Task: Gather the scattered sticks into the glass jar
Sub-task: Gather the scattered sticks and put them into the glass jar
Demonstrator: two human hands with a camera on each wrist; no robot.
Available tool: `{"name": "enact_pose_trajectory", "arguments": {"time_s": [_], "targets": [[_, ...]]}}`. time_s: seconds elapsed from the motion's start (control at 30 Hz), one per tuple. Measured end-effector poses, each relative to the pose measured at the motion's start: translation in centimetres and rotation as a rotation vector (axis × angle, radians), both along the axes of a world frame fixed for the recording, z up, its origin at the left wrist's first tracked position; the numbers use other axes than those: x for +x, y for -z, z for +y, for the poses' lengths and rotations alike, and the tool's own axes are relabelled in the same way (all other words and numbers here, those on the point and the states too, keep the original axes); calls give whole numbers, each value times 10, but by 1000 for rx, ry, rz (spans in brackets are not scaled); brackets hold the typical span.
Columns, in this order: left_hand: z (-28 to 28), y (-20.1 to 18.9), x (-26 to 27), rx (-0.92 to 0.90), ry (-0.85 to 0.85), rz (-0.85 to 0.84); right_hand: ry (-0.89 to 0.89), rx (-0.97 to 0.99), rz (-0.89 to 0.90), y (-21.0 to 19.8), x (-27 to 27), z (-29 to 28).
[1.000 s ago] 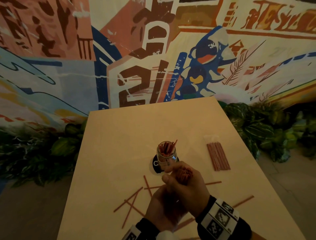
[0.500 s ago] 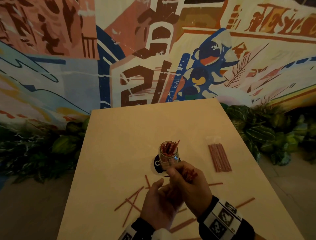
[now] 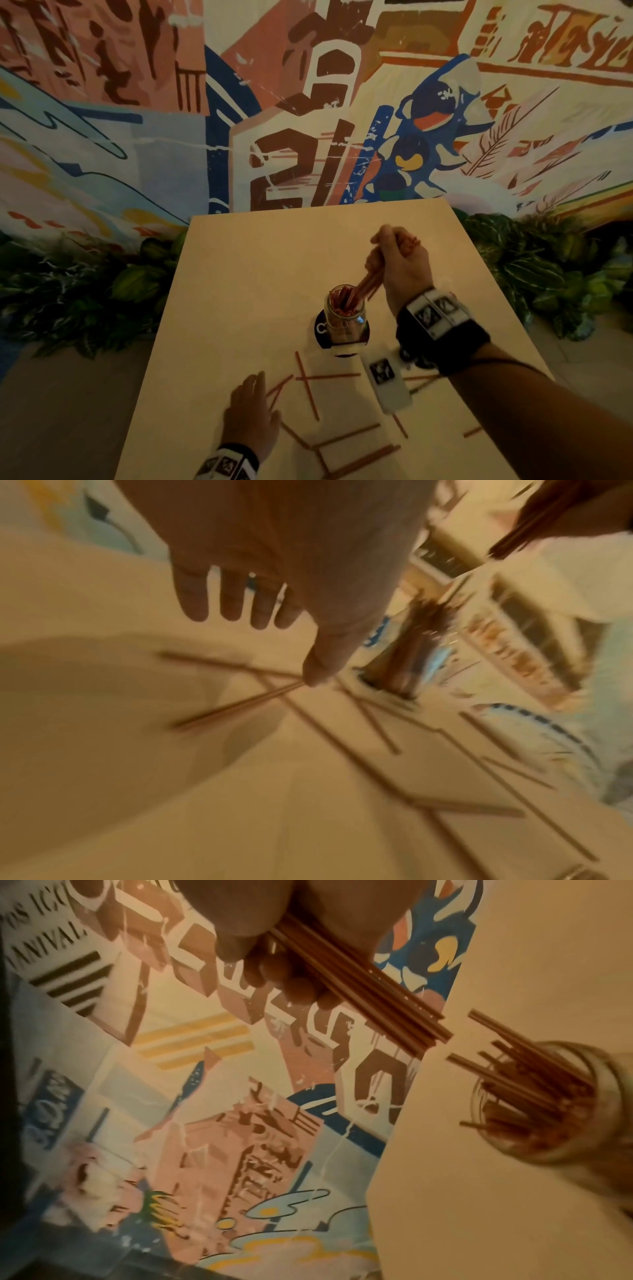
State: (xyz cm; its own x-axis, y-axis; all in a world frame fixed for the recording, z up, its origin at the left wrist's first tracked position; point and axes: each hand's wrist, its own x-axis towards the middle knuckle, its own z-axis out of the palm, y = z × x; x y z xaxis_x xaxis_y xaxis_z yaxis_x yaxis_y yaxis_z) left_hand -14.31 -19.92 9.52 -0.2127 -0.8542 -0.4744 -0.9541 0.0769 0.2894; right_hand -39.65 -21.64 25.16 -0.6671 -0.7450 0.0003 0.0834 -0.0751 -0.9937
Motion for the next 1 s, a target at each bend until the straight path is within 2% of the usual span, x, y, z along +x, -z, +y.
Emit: {"name": "enact_pose_trajectory", "arguments": {"time_s": [0.07, 0.1, 0.17, 0.3, 0.37, 0.53, 0.67, 0.8, 0.87, 1.0], "targets": [[-2, 16, 15, -22, 111, -108, -3, 16, 33, 9, -10, -23], [0, 24, 20, -89, 161, -105, -7, 37, 37, 16, -12, -31], [8, 48, 27, -252, 251, -32, -7, 80, 27, 34, -13, -41], [40, 67, 22, -316, 279, 73, -19, 133, -36, 64, -5, -46], [48, 68, 17, -361, 326, 100, -49, 162, -7, 70, 1, -48], [50, 70, 8, -281, 337, 135, -63, 95, -37, 62, 9, -54], [47, 79, 7, -235, 346, 155, -82, 141, -1, 68, 9, -48], [47, 79, 1, -97, 371, 133, -65, 137, -1, 68, 8, -49], [54, 77, -3, -178, 338, 97, -98, 236, 142, 71, 9, -47], [64, 81, -11, -260, 345, 148, -198, 666, 573, 82, 12, -34]]}}
